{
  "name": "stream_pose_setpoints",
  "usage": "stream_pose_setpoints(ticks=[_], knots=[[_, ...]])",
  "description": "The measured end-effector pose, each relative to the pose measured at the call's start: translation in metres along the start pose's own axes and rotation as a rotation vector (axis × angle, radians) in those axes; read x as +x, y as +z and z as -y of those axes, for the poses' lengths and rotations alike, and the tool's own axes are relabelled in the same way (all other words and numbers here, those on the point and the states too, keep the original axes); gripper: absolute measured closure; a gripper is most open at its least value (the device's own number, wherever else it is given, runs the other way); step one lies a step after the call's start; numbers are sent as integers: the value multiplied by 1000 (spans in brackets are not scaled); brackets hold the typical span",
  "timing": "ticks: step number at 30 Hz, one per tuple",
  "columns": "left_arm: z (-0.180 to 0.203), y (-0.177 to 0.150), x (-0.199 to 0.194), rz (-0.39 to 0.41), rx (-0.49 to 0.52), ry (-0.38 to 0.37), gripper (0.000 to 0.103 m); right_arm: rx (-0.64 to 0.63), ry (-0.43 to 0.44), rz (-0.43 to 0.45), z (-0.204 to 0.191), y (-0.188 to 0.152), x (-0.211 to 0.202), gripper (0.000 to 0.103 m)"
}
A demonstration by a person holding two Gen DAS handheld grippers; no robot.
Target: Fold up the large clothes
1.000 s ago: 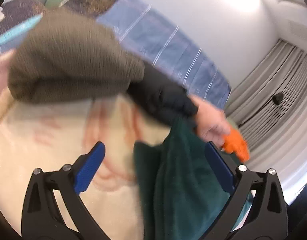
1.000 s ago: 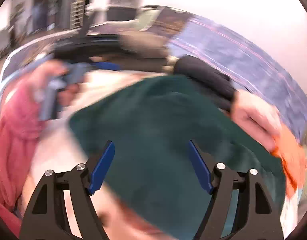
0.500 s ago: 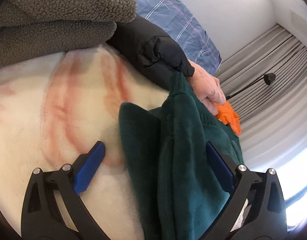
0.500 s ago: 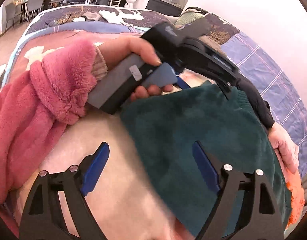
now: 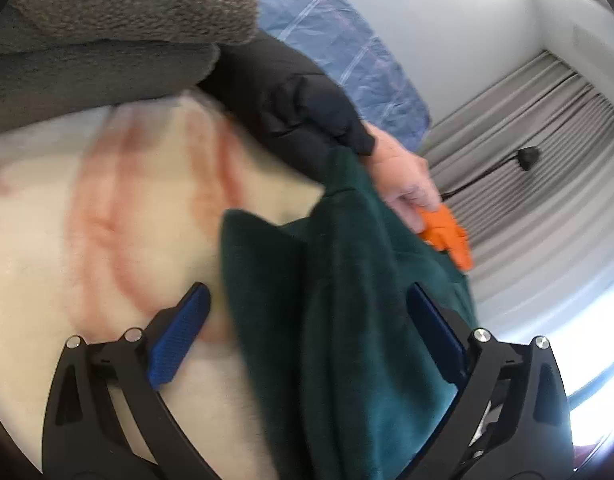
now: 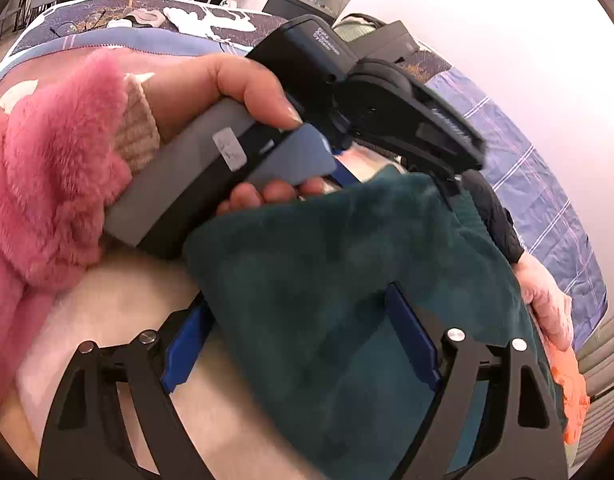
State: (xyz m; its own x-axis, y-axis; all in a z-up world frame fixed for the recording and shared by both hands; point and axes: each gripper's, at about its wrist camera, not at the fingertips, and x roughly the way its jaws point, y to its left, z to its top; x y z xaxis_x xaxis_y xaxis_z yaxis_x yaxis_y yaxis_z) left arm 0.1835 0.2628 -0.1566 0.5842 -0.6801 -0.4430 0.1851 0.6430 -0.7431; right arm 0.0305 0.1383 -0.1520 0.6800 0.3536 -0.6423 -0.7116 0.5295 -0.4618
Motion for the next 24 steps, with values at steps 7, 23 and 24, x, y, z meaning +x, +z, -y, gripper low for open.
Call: stream_pose_setpoints(ticks=[7, 23, 24], knots=[[-24, 4, -3, 14, -131, -95, 63, 67, 36, 71, 10, 8, -11, 74], [81, 10, -30, 172, 11, -195, 71, 498, 184, 255, 110, -9, -101, 88], [93, 12, -29, 169, 20, -192, 71, 527, 192, 269, 118, -13, -108, 89]])
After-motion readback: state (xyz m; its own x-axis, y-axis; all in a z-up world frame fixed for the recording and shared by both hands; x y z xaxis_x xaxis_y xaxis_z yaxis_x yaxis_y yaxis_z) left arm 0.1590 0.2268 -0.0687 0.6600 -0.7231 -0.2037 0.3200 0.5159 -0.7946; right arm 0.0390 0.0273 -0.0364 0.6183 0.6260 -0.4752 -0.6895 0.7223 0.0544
